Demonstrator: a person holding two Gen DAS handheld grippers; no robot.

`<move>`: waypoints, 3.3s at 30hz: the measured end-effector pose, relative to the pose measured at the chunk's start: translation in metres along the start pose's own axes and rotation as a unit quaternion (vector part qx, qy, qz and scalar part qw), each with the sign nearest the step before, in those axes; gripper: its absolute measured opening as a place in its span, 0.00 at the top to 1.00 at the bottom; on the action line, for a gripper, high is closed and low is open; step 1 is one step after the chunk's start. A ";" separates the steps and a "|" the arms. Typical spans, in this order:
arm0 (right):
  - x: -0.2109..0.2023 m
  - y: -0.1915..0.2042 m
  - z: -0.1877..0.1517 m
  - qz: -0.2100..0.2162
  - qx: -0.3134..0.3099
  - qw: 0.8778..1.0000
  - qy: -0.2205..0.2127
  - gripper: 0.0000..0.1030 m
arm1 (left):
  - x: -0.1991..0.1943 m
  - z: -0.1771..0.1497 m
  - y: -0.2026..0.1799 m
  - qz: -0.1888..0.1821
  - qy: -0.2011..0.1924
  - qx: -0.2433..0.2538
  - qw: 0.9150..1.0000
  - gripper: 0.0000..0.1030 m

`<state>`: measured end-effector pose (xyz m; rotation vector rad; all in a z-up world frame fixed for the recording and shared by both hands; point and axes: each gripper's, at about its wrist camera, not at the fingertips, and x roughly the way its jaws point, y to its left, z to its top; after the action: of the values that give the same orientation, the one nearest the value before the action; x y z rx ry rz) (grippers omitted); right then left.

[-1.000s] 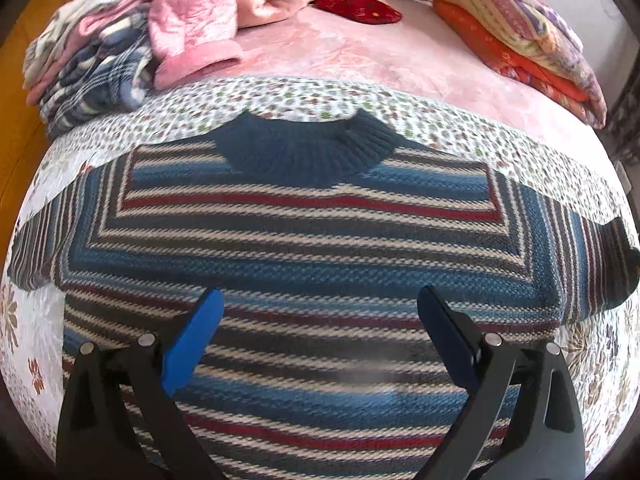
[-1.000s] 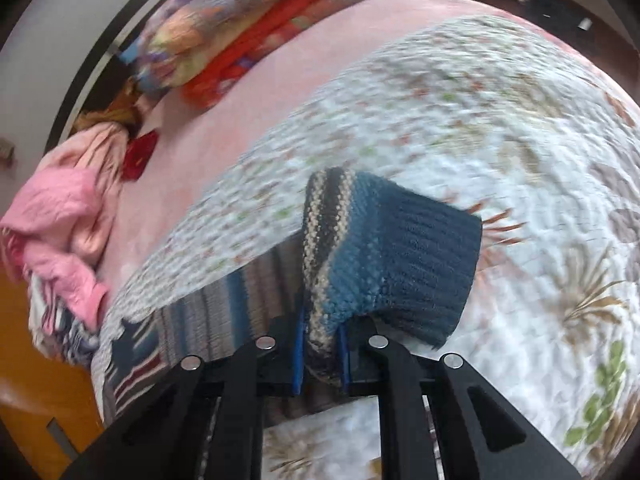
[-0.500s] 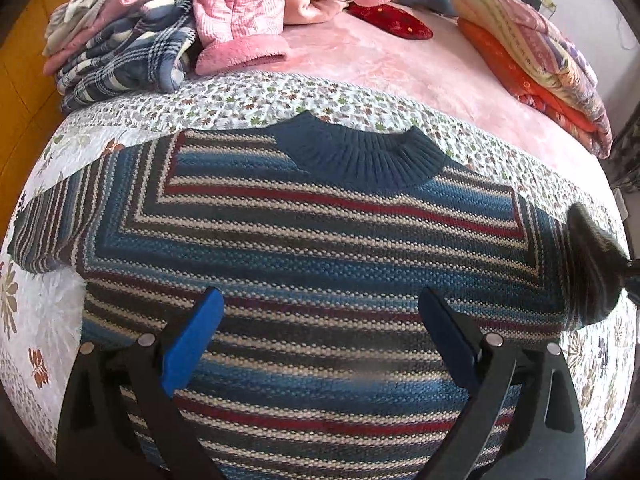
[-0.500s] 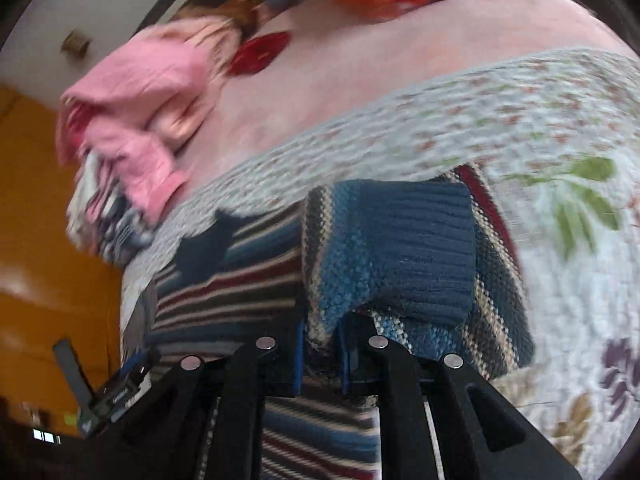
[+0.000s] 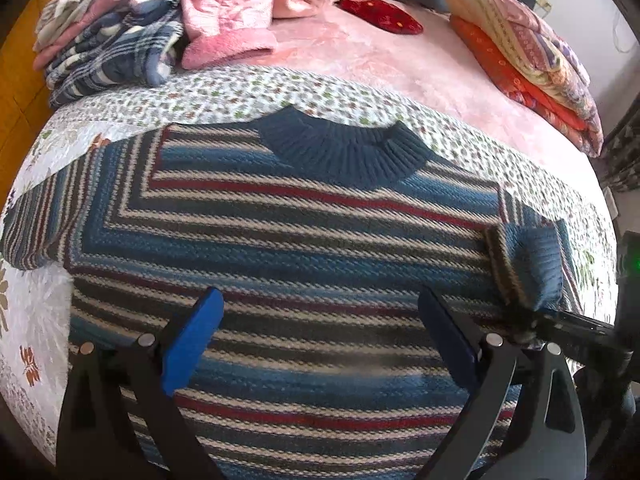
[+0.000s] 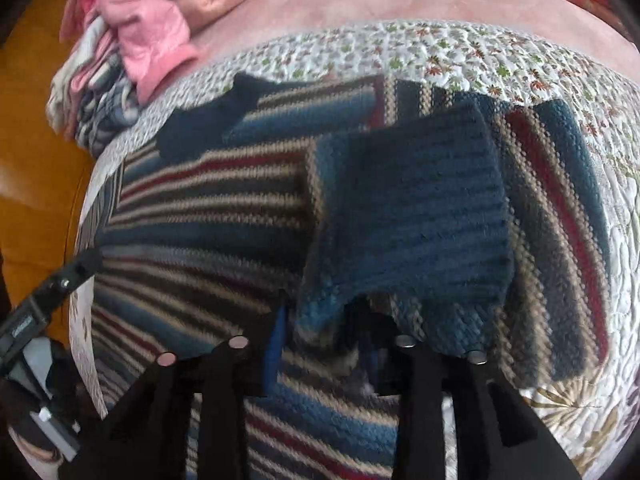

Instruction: Fold small clothes

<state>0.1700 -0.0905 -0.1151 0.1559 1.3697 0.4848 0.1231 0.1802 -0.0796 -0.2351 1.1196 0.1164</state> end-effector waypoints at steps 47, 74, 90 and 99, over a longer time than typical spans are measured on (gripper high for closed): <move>-0.029 -0.073 -0.006 -0.010 0.154 0.988 -0.032 0.51 | 0.009 0.020 -0.033 -0.127 0.000 0.011 0.992 0.89; -0.032 -0.010 0.019 0.026 0.095 0.994 -0.040 0.49 | 0.013 0.012 0.050 -0.071 -0.011 -0.023 0.997 0.60; -0.032 0.012 0.015 0.021 0.089 0.995 -0.030 0.49 | 0.001 0.012 0.095 -0.066 0.023 -0.028 0.997 0.48; -0.076 0.062 0.015 0.063 0.096 0.992 -0.058 0.30 | -0.077 0.006 0.277 0.024 0.000 -0.126 0.992 0.28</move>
<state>0.1602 -0.0646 -0.0194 0.4240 1.2951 0.4408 0.0370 0.4519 -0.0436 -0.4338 1.1095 0.3008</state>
